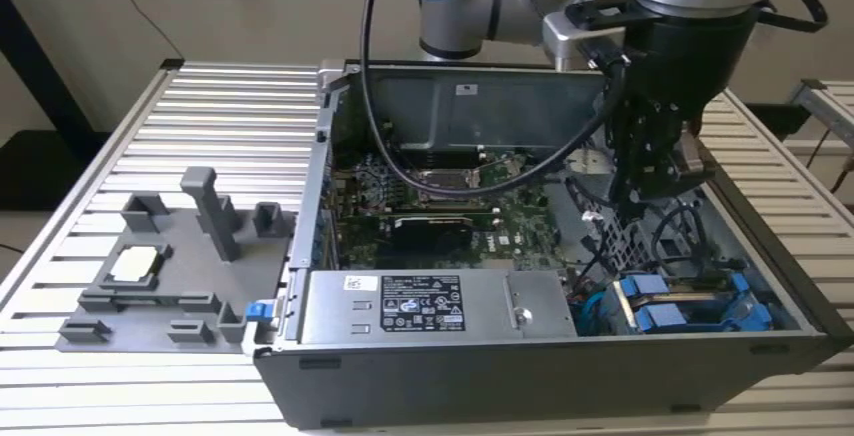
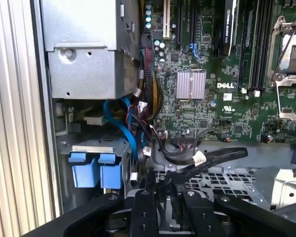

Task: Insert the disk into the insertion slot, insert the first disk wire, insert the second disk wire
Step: 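Insert the second disk wire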

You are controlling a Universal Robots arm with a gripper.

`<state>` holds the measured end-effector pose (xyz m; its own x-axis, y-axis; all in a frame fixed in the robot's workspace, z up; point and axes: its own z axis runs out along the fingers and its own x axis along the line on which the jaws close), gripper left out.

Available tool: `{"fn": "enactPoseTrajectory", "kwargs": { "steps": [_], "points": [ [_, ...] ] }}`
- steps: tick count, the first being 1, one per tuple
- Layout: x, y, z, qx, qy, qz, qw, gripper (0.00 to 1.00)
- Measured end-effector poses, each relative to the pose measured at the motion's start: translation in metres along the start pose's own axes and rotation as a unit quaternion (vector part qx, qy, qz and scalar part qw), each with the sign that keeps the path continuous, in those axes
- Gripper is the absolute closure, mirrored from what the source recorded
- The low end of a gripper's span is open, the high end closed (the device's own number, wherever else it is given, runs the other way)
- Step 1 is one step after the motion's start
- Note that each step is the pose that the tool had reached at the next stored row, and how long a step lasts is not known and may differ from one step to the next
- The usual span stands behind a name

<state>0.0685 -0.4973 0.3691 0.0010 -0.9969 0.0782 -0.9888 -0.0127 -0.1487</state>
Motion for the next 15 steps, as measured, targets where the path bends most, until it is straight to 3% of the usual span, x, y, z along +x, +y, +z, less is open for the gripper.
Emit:
{"fn": "enactPoseTrajectory", "kwargs": {
  "steps": [4,7,10,15],
  "points": [
    [-0.0021,0.0036,0.0008,0.0178,0.0102,-0.002,0.9998,0.73],
    [-0.0032,0.0073,0.0025,0.026,0.0131,-0.003,0.9996,0.73],
    [-0.0044,0.0103,0.0051,0.031,0.0147,-0.004,0.9994,0.73],
    [-0.005,0.0112,0.0069,0.0326,0.0172,-0.006,0.9993,0.73]
  ]
}}
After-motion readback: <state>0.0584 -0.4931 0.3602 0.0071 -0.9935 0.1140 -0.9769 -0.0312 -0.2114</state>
